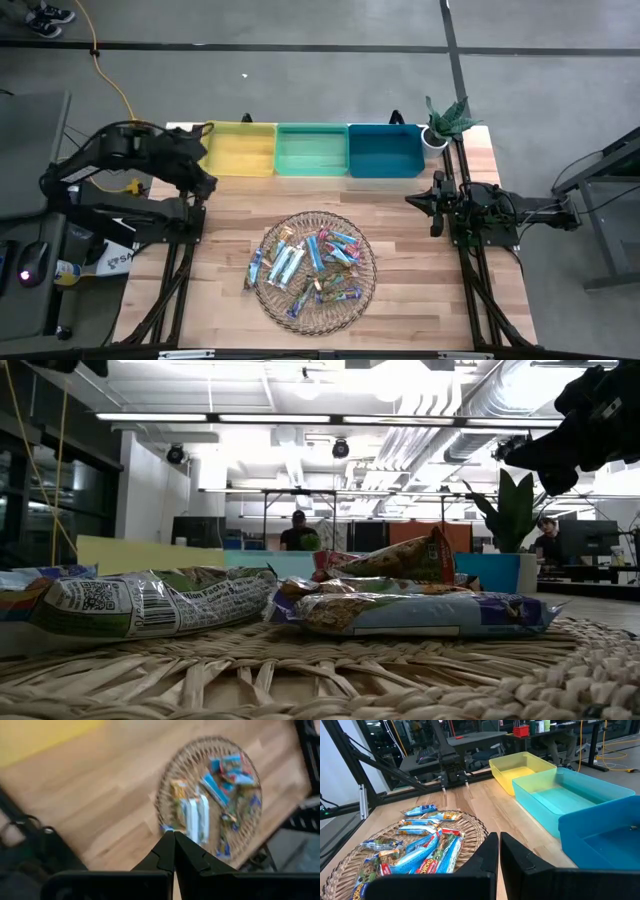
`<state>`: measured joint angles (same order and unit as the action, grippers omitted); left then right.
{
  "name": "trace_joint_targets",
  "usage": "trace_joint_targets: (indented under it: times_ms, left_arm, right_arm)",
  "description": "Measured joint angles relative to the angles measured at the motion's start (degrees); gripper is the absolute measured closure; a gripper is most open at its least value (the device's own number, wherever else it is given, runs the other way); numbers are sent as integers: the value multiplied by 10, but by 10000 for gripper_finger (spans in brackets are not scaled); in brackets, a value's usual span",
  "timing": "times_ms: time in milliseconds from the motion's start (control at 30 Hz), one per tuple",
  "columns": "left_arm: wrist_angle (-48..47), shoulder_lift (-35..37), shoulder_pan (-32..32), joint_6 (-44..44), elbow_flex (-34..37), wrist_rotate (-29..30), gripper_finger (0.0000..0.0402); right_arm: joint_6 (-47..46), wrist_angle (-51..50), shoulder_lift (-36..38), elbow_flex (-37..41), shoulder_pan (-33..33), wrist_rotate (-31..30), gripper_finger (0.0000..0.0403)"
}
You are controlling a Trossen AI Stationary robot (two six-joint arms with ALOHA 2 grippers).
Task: Pick and place Granola Bars by type
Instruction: Put the blue granola bar into the yellow bin
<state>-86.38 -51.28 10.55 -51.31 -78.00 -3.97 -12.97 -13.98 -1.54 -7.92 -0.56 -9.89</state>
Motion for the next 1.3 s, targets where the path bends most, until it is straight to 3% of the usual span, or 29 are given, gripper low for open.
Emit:
trace_joint_targets:
  times_ms: [233, 567, 733, 867, 1300]
  left_arm:
    - [-3, -23, -117, -107, 40, 33, 401]
    - [27, -41, -398, -371, 47, 210, 401]
    - [-4, -110, -497, -501, 47, 239, 401]
    - [-38, -176, -530, -579, 47, 237, 401]
    - [-1, -317, -533, -642, 47, 199, 398]
  right_arm:
    - [0, 0, 0, 0, 0, 0, 402]
    - [0, -1, 0, 0, 0, 0, 403]
    - [0, -1, 0, 0, 0, 0, 402]
    - [0, -1, 0, 0, 0, 0, 402]
    - [0, -4, 0, 0, 0, 0, 402]
